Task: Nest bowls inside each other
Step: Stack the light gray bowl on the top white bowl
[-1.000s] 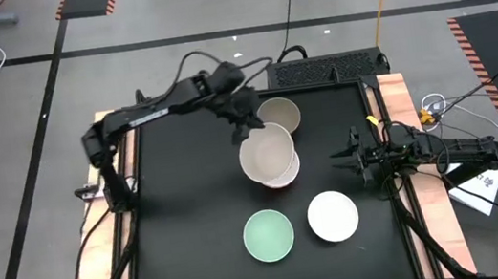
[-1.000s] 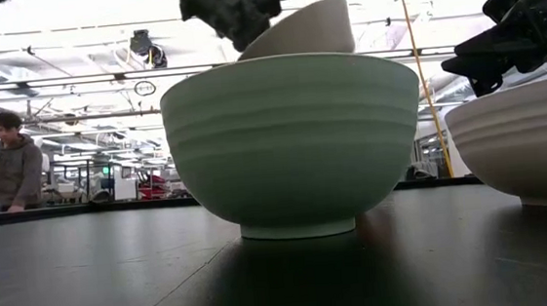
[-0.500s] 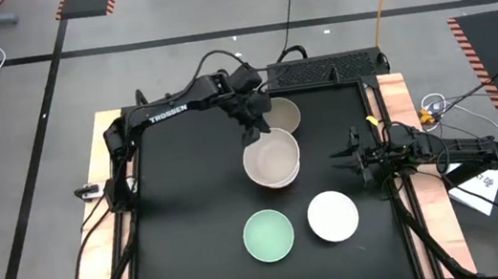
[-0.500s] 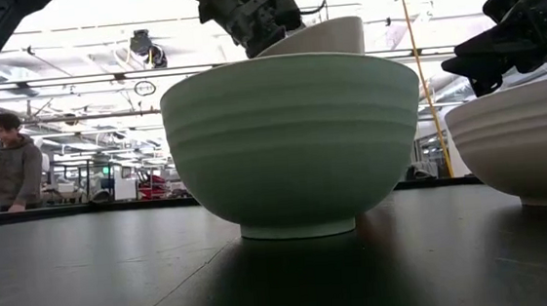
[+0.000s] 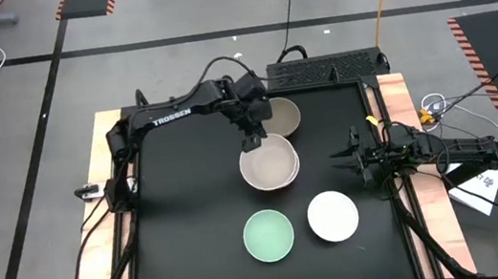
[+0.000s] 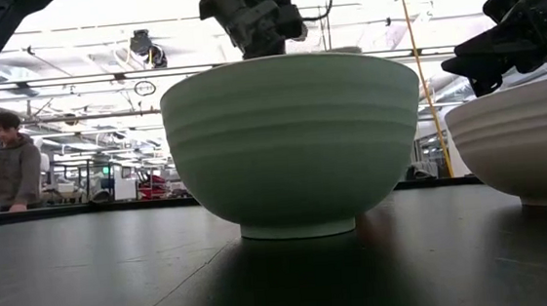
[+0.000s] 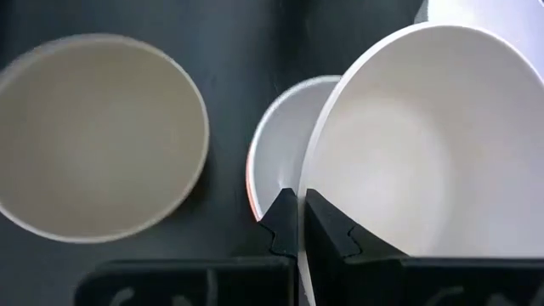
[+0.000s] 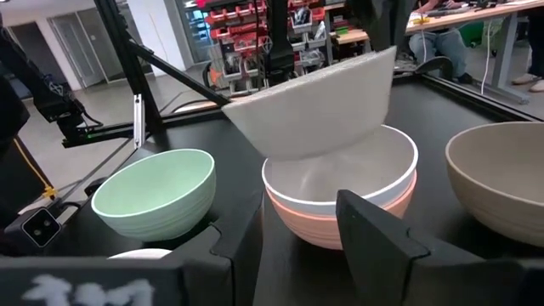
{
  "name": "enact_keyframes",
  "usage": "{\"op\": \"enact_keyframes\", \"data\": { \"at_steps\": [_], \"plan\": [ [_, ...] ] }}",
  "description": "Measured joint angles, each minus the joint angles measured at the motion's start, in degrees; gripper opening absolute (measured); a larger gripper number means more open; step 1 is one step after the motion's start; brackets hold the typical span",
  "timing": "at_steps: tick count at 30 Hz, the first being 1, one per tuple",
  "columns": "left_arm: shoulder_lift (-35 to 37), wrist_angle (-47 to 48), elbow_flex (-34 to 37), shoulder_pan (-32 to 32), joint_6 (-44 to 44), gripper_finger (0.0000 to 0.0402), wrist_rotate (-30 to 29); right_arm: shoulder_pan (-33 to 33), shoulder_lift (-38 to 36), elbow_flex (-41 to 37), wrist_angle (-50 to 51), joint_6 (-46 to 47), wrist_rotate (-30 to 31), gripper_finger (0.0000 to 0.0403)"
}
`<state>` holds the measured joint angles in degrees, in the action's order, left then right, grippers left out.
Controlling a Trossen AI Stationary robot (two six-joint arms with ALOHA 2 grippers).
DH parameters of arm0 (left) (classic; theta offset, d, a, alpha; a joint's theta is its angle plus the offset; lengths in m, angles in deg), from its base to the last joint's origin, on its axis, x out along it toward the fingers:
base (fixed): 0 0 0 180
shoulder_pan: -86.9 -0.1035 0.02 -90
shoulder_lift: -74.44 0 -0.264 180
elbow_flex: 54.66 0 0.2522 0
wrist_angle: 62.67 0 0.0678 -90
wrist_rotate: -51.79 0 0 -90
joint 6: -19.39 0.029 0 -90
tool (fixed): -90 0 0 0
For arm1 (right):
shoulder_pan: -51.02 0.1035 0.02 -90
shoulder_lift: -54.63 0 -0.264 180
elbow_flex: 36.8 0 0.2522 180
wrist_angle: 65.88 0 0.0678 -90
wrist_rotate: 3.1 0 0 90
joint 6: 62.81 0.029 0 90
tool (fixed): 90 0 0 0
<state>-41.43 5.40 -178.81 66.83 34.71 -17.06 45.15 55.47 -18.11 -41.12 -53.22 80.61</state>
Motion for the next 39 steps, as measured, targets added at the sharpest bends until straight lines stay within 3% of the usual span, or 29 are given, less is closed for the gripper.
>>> {"op": "enact_keyframes", "data": {
  "at_steps": [20,27,34,39],
  "plan": [
    [-5.3,1.0,-0.1,1.1,-0.8,0.0004,-1.9,0.0,0.7,0.0,0.0,-0.4,0.0,0.0143],
    [-5.3,4.9,-0.2,1.7,-1.6,0.0004,-5.0,0.0,2.1,0.0,0.0,-0.9,0.0,0.0143],
    [-4.1,6.1,-0.2,4.3,-2.4,0.0004,-12.7,0.0,3.1,0.0,0.0,-0.8,0.0,0.0143],
    [-4.1,6.1,-0.2,5.8,-2.3,0.0004,-12.7,0.0,3.3,0.0,0.0,-0.7,0.0,0.0143]
  ]
}}
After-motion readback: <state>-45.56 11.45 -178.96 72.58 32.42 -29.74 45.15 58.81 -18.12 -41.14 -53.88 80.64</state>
